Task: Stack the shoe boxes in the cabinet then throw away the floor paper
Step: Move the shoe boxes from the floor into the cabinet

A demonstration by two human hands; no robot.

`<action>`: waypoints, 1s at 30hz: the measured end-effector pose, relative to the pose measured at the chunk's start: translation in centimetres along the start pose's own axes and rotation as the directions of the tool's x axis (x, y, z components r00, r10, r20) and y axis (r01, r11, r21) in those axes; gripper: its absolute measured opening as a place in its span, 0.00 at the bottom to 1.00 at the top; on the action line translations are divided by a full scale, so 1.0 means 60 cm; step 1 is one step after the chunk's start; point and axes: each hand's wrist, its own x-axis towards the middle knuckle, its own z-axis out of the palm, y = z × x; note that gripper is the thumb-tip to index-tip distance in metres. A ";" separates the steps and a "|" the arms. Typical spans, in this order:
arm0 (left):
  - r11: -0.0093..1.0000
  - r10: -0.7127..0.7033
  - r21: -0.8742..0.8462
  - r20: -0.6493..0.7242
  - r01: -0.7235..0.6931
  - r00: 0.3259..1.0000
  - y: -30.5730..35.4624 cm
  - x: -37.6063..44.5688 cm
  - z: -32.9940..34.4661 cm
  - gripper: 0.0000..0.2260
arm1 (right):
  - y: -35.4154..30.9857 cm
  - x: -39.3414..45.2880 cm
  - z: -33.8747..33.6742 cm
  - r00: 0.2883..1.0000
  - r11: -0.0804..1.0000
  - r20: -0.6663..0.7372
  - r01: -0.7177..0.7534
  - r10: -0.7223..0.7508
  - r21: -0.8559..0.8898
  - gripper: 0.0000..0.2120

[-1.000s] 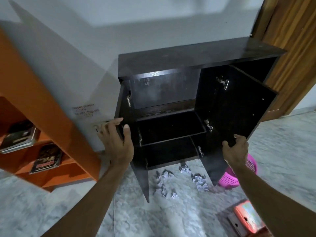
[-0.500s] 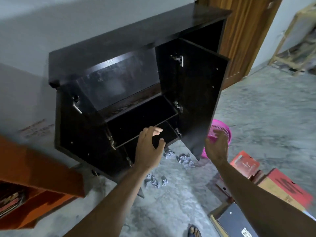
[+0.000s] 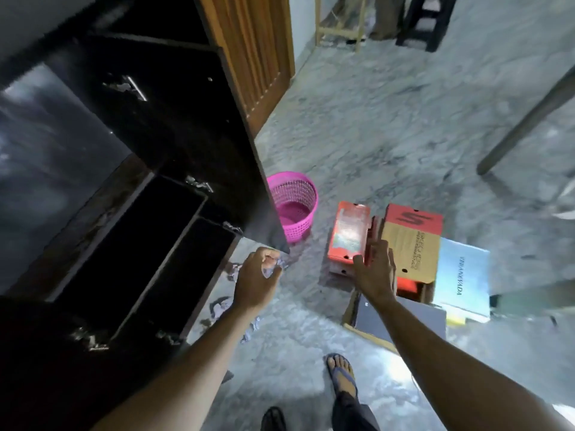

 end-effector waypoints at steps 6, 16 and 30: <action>0.999 0.052 -0.006 0.274 -0.052 0.960 -0.048 0.021 0.129 0.10 | 0.168 -0.052 -0.043 0.968 0.993 -0.223 -0.119 0.112 -0.021 0.20; 0.999 0.030 0.024 0.500 -0.049 0.865 -0.207 0.052 0.446 0.09 | 0.523 -0.047 -0.057 0.875 0.932 -0.398 -0.344 0.276 -0.111 0.21; 0.987 0.106 -0.156 0.566 -0.020 0.817 -0.470 0.115 0.881 0.16 | 0.968 0.059 0.019 0.721 0.920 -0.593 -0.382 0.359 0.093 0.23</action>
